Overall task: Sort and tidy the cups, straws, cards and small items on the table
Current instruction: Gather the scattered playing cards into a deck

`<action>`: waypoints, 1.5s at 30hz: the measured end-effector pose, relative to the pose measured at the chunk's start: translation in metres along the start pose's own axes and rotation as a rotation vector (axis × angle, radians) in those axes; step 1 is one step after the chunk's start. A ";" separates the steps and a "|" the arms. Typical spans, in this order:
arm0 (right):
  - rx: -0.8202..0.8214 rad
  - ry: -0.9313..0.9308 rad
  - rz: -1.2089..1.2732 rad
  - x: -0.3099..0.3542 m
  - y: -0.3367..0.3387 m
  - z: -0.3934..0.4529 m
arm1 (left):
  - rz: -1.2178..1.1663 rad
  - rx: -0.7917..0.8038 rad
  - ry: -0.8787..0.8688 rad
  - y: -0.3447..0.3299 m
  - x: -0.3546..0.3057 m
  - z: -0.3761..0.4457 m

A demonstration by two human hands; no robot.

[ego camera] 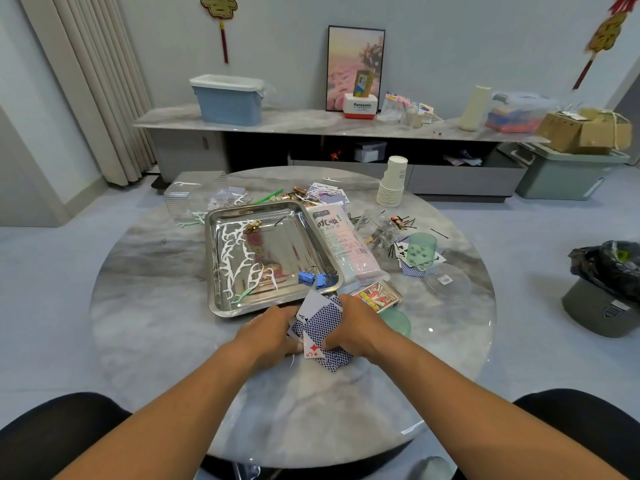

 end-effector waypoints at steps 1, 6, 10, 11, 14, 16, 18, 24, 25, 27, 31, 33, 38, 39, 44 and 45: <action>-0.003 -0.004 0.030 0.000 -0.001 0.000 | -0.007 -0.001 0.003 0.000 0.000 0.000; -0.050 -0.016 0.122 0.001 -0.002 -0.003 | -0.018 -0.016 0.021 -0.002 0.002 0.001; -0.124 0.037 0.033 0.006 -0.001 -0.005 | 0.028 -0.050 0.011 -0.003 0.003 0.001; -0.132 0.041 0.030 0.007 -0.001 -0.006 | 0.045 -0.053 0.005 -0.004 0.002 0.001; -0.127 0.022 0.041 0.006 -0.001 -0.006 | 0.044 -0.078 0.037 -0.006 0.005 0.001; -0.115 0.004 0.056 0.006 -0.001 -0.006 | 0.049 -0.101 0.063 -0.007 0.006 0.001; -0.102 -0.002 0.059 0.007 -0.002 -0.006 | 0.060 -0.115 0.069 -0.008 0.007 0.001; -0.054 -0.015 -0.032 0.007 -0.002 -0.006 | 0.087 -0.190 0.061 -0.009 0.004 -0.003; -0.052 -0.020 -0.040 0.008 -0.001 -0.006 | 0.096 -0.199 0.062 -0.010 0.003 -0.004; -0.056 -0.024 -0.045 0.008 -0.001 -0.005 | 0.136 -0.225 0.078 -0.012 0.003 -0.005; -0.082 -0.039 0.016 0.002 0.001 -0.005 | 0.171 -0.263 0.118 -0.016 0.004 -0.005; -0.076 -0.049 0.058 0.000 0.002 -0.006 | 0.163 -0.279 0.124 -0.017 0.005 -0.006; -0.035 -0.048 0.108 -0.001 0.008 -0.005 | -0.034 -0.242 0.155 -0.016 0.015 -0.003; -0.039 -0.039 0.104 0.000 0.012 -0.005 | -0.057 -0.235 0.170 -0.014 0.019 -0.003; -0.177 0.110 -0.092 0.015 0.037 -0.008 | -0.039 -0.223 0.228 -0.009 0.031 0.000; -0.214 0.147 -0.159 0.019 0.040 -0.011 | -0.030 -0.229 0.243 -0.009 0.033 0.001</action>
Point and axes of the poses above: each hand's wrist, its own z-axis towards the middle knuckle, its own y-axis out of the back of the hand, x = y × z, the point moved 6 cm from there along z, towards the middle knuckle, and after that the axes turned 15 degrees about z, right-handed, at the moved point
